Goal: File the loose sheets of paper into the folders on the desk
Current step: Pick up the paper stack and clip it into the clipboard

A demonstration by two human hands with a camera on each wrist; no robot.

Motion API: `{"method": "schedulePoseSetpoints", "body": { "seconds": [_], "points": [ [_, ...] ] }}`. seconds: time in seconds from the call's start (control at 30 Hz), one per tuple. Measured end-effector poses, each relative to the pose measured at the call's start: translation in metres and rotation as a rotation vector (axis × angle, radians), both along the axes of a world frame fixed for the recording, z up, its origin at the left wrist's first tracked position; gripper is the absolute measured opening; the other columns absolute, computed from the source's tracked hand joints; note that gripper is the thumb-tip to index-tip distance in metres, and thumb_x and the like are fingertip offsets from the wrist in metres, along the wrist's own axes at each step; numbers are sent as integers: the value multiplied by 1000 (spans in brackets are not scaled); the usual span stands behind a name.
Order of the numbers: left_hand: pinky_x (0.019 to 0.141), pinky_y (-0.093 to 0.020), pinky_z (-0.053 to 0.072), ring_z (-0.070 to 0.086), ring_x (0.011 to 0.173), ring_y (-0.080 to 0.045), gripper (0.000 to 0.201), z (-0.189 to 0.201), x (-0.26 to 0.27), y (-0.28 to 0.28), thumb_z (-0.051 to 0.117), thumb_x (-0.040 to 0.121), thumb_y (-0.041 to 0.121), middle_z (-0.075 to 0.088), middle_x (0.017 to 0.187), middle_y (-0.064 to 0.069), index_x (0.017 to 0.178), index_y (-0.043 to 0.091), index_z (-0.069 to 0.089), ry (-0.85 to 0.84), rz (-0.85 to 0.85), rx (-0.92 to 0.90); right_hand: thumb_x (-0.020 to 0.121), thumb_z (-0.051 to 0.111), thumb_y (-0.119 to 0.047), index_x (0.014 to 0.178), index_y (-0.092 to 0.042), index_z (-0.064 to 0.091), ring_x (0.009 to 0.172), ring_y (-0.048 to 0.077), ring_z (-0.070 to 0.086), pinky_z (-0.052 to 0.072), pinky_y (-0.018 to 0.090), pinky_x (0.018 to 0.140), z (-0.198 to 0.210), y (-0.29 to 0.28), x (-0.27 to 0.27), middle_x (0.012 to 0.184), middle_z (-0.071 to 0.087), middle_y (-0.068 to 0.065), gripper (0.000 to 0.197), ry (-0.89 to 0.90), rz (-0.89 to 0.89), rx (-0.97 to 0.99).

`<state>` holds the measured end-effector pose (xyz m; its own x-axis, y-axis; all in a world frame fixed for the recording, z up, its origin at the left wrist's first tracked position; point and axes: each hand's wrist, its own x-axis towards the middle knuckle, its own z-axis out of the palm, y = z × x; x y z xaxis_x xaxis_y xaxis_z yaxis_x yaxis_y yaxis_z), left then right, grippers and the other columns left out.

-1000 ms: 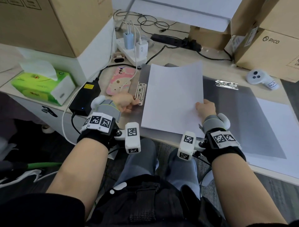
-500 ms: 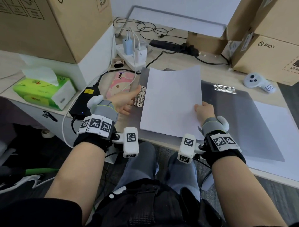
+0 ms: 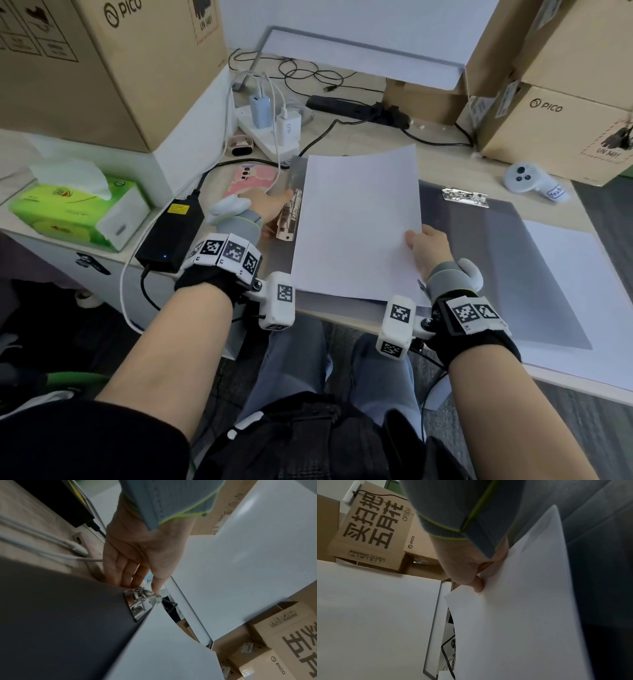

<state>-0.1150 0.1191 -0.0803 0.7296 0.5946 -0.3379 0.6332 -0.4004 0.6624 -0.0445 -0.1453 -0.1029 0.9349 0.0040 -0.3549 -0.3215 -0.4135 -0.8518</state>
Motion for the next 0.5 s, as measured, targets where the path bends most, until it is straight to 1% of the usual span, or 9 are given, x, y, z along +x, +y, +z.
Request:
{"method": "schedulePoseSetpoints", "body": {
  "seconds": [0.07, 0.1, 0.13, 0.17, 0.23, 0.3, 0.4, 0.47, 0.5],
  "points": [
    [61, -35, 59, 62, 66, -29, 48, 0, 1, -1, 57, 88, 42, 66, 90, -15, 111, 0, 58, -67, 20, -127, 82, 44, -7, 116, 10, 49, 77, 21, 41, 33, 32, 72, 0, -1, 0, 90, 53, 36, 38, 10, -9, 17],
    [46, -28, 55, 57, 56, -23, 43, 1, 1, -1, 59, 89, 33, 63, 85, -14, 115, 0, 56, -81, 35, -175, 82, 44, -6, 115, 11, 48, 77, 22, 40, 33, 33, 72, 0, -1, 1, 99, 53, 40, 38, 15, -14, 20],
    [37, -24, 51, 54, 52, -21, 41, 0, 2, -1, 60, 88, 28, 62, 88, -15, 119, 2, 53, -92, 36, -188, 82, 44, -6, 115, 12, 48, 77, 22, 40, 33, 33, 72, -1, 0, 2, 108, 53, 41, 37, 19, -19, 29],
    [33, -21, 48, 54, 53, -22, 42, 0, 3, 0, 61, 87, 24, 62, 98, -17, 123, 7, 51, -116, 24, -181, 82, 44, -5, 114, 13, 47, 77, 22, 41, 34, 33, 72, 0, 0, 2, 115, 51, 40, 37, 22, -22, 41],
    [30, -21, 46, 58, 68, -27, 45, -1, 3, 3, 62, 87, 19, 57, 126, -13, 129, 18, 47, -175, -33, -149, 82, 44, -5, 114, 13, 46, 78, 21, 41, 34, 33, 73, 0, -1, 2, 120, 49, 39, 37, 24, -23, 57],
    [31, -22, 48, 60, 74, -26, 46, 0, 1, 4, 59, 88, 16, 50, 135, -6, 132, 23, 48, -210, -85, -168, 82, 44, -5, 114, 13, 46, 80, 20, 43, 34, 33, 74, -2, -3, 3, 122, 49, 37, 37, 28, -12, 69],
    [33, -18, 48, 55, 57, -16, 39, -3, 0, 4, 53, 92, 12, 50, 114, -1, 131, 17, 53, -227, -118, -199, 84, 45, -5, 107, 11, 52, 81, 20, 46, 37, 33, 75, -4, -6, 2, 124, 51, 35, 29, 44, -7, 83],
    [34, -17, 48, 55, 40, -7, 37, -5, 0, 6, 51, 94, 11, 51, 92, 4, 130, 15, 52, -238, -110, -234, 88, 46, -6, 91, -4, 62, 80, 22, 50, 41, 34, 77, -2, -6, 0, 117, 61, 31, 16, 56, 5, 93],
    [35, -17, 48, 52, 32, -3, 36, -6, 0, 7, 51, 94, 10, 51, 85, 7, 129, 15, 52, -240, -102, -253, 89, 47, -6, 84, -12, 62, 81, 22, 52, 43, 34, 78, -3, -6, 0, 110, 65, 27, 18, 65, 11, 92]
  ]
}}
